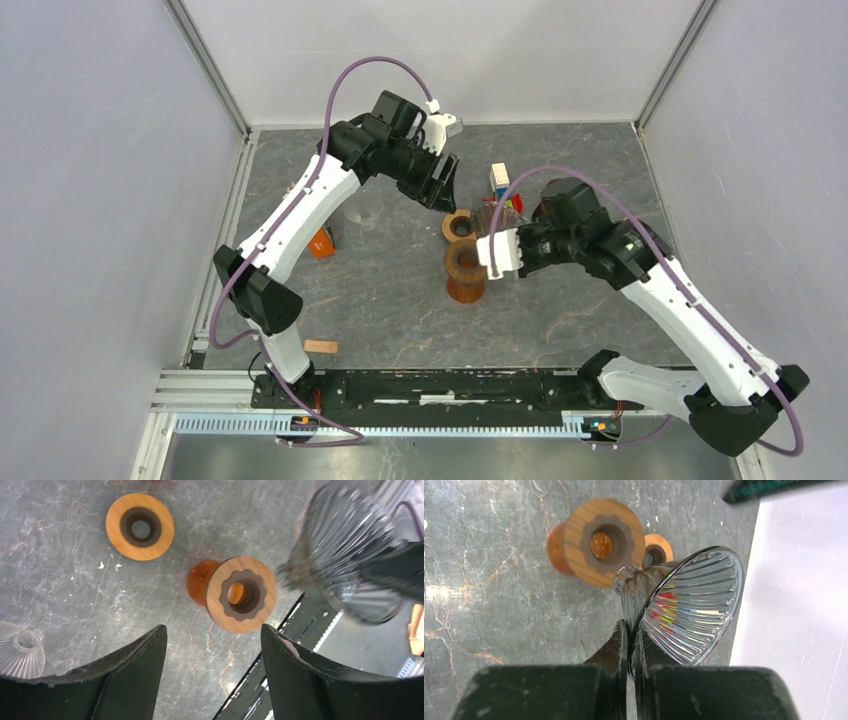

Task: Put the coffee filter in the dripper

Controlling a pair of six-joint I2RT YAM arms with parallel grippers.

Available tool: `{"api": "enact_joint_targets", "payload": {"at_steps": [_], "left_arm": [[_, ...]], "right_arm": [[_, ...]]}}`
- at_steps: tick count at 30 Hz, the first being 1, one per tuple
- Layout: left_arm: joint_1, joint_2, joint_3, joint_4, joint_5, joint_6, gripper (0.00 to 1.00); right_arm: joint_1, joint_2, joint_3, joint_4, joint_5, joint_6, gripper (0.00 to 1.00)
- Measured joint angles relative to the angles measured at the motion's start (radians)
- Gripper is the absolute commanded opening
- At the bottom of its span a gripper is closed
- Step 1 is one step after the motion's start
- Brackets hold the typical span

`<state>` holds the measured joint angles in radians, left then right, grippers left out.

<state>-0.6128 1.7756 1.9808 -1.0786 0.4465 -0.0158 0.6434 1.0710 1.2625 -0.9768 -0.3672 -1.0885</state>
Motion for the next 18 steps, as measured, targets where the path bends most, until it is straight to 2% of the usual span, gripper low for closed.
{"api": "enact_joint_targets", "payload": {"at_steps": [6,12,18], "left_arm": [[0.000,0.000,0.016,0.022,0.036,-0.023,0.74],[0.000,0.001,0.005,0.032,0.036,-0.025,0.74],[0.000,0.002,-0.026,0.046,0.036,-0.025,0.73]], "right_arm": [[0.174,0.025,-0.047,0.056,0.143,0.026,0.00],[0.217,0.058,-0.065,0.087,0.220,0.035,0.00],[0.224,0.073,-0.084,0.108,0.233,0.038,0.00]]}}
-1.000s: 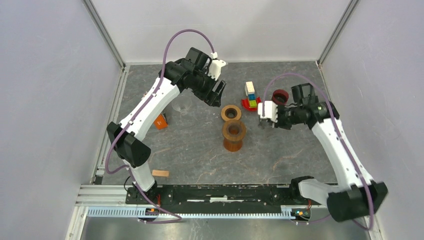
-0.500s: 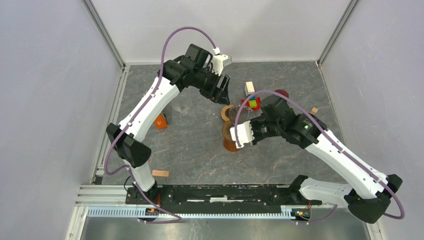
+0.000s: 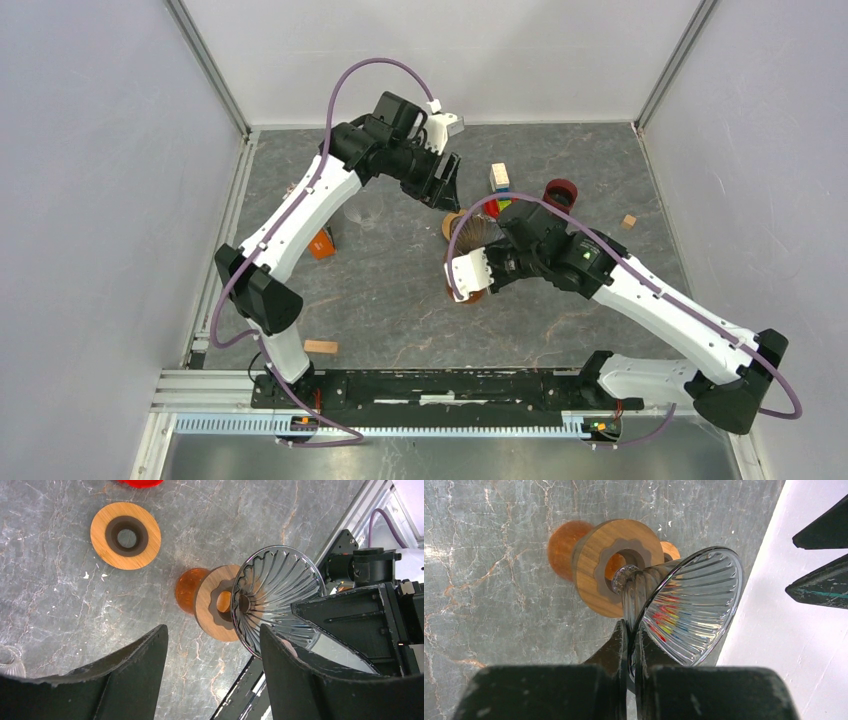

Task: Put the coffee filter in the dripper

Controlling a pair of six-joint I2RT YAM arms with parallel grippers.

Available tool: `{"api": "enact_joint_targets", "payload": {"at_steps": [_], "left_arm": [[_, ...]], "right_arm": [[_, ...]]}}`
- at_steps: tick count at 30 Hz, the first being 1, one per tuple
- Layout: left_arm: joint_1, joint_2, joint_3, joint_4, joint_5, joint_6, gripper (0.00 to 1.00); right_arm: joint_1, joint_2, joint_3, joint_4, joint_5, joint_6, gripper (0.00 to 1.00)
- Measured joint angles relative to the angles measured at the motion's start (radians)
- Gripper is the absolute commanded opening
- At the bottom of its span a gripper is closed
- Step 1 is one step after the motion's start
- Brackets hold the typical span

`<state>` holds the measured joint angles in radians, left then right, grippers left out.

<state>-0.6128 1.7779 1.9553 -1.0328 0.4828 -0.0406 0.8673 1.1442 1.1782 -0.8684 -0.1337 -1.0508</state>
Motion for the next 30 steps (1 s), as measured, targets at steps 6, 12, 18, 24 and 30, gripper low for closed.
{"api": "enact_joint_targets", "payload": {"at_steps": [6,12,18,24,30], "left_arm": [[0.000,0.003,-0.038,0.021,-0.001,0.000,0.73],[-0.002,0.013,-0.072,0.048,-0.010,0.000,0.70],[-0.021,0.044,-0.092,0.073,-0.040,0.002,0.58],[-0.058,0.046,-0.137,0.094,-0.079,0.003,0.47],[-0.074,0.046,-0.176,0.109,-0.083,0.004,0.34]], "right_arm": [[0.006,0.007,-0.048,0.040,0.006,0.000,0.00],[0.013,0.019,-0.061,0.056,0.014,0.002,0.00],[0.031,0.031,-0.066,0.066,0.032,0.006,0.00],[0.050,0.033,-0.085,0.087,0.067,0.006,0.00],[0.062,0.033,-0.093,0.098,0.092,0.007,0.00]]}}
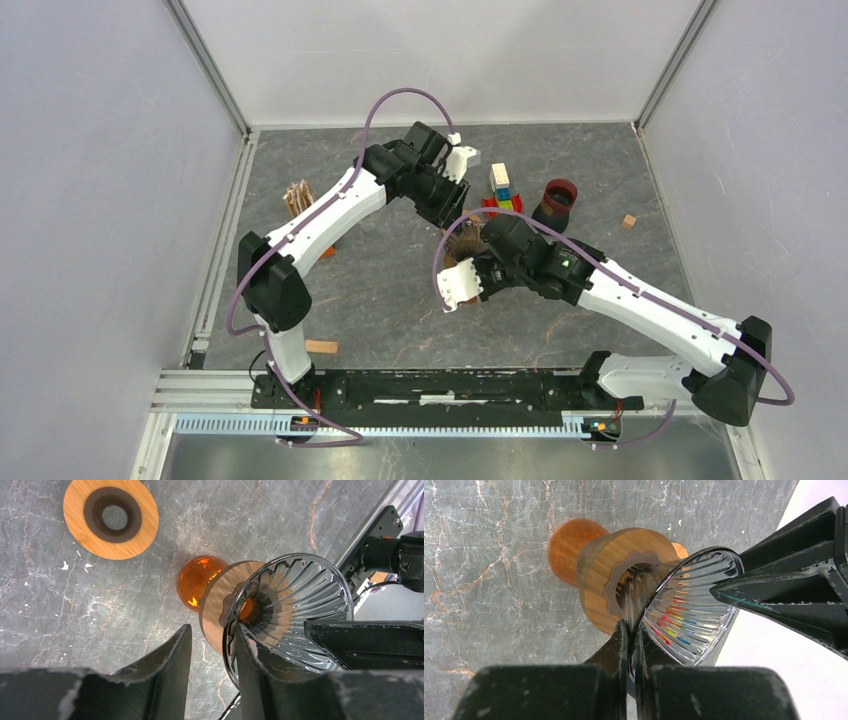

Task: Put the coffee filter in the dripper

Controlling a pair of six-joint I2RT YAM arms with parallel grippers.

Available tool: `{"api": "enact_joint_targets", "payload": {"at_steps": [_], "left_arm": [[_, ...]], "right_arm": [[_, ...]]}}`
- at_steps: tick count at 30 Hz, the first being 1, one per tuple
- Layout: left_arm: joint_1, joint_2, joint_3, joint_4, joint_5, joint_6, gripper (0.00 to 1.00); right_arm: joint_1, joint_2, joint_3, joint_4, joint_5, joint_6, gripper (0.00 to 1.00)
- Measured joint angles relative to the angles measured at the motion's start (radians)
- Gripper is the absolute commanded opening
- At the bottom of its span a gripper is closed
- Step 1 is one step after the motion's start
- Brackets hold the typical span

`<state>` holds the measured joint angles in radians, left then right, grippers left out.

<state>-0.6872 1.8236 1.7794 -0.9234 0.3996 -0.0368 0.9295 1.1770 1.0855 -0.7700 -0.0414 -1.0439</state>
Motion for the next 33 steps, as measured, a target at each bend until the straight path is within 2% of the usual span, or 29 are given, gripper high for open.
{"api": "enact_joint_targets", "payload": {"at_steps": [10,33], "left_arm": [[-0.017,-0.008,-0.027,0.036,0.019,0.010,0.02],[-0.016,-0.158,-0.322,0.338,0.029,0.010,0.02]], "right_arm": [[0.019,-0.002,-0.018,0.024,0.027,0.010,0.00],[0.047,0.015,-0.047,0.054,0.059,0.010,0.00]]}}
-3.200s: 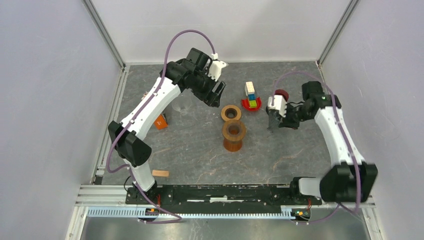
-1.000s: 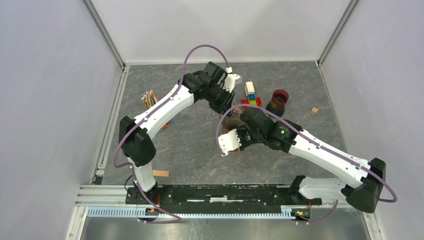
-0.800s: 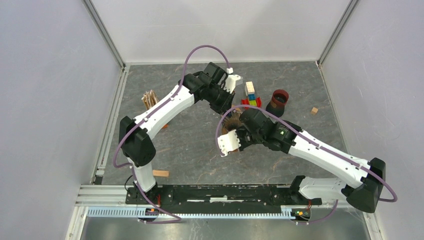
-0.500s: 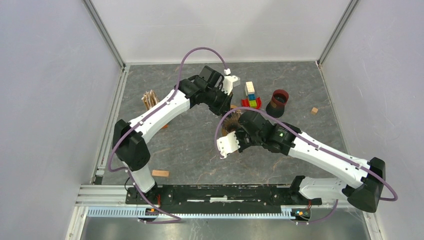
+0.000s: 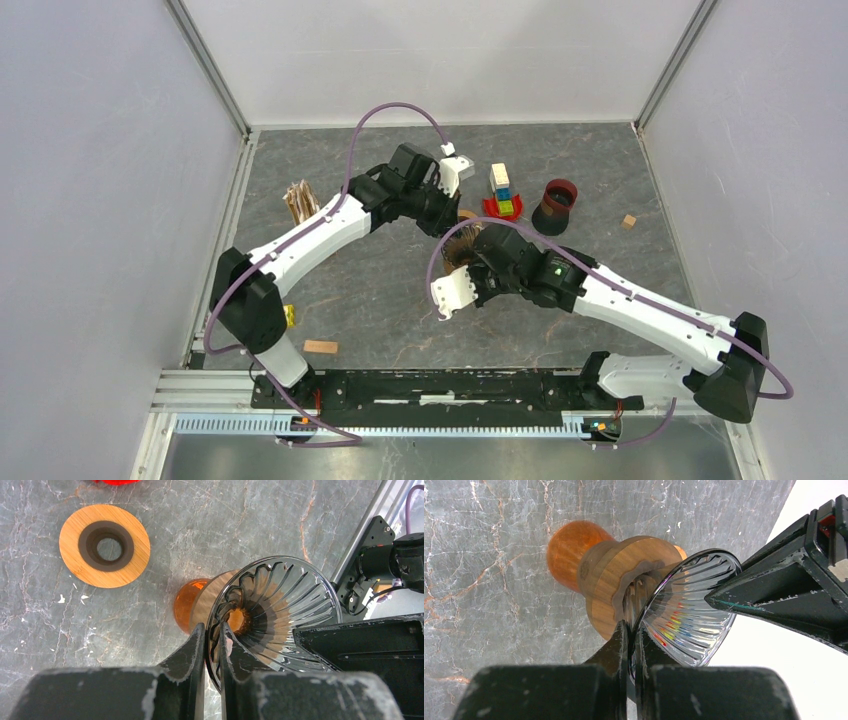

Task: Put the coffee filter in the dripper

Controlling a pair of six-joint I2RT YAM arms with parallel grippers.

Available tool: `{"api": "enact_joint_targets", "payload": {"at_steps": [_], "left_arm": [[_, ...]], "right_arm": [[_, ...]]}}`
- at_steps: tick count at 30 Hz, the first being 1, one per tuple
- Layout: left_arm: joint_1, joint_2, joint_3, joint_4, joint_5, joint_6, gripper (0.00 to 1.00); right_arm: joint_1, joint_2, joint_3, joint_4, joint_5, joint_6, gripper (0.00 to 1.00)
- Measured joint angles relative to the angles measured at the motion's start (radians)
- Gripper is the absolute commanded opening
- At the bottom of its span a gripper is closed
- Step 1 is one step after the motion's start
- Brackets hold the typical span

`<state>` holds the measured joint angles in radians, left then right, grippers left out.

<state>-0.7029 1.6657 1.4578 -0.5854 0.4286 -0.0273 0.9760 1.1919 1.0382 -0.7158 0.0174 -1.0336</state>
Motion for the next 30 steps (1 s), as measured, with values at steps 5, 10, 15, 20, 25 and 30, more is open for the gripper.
{"api": "enact_joint_targets", "payload": {"at_steps": [5,10,15,20,25,30], "left_arm": [[0.000,-0.020,-0.040,0.048,0.001,0.000,0.02],[0.000,-0.020,-0.035,0.048,0.000,0.000,0.08],[-0.003,0.010,0.019,-0.005,0.000,0.003,0.15],[-0.008,0.033,0.067,-0.058,-0.009,0.014,0.32],[-0.020,0.071,0.093,-0.143,-0.045,0.037,0.52],[-0.010,0.093,0.158,-0.220,-0.081,0.051,0.86]], "right_arm": [[0.001,0.003,-0.005,0.006,0.002,0.000,0.00],[0.002,0.006,0.003,-0.001,0.003,0.009,0.19],[-0.002,0.042,0.023,-0.031,0.006,0.026,0.38],[-0.003,0.051,0.055,-0.091,0.010,0.035,0.56],[-0.003,0.037,0.105,-0.112,0.010,0.039,0.62],[-0.016,0.004,0.148,-0.120,0.000,0.047,0.63]]}}
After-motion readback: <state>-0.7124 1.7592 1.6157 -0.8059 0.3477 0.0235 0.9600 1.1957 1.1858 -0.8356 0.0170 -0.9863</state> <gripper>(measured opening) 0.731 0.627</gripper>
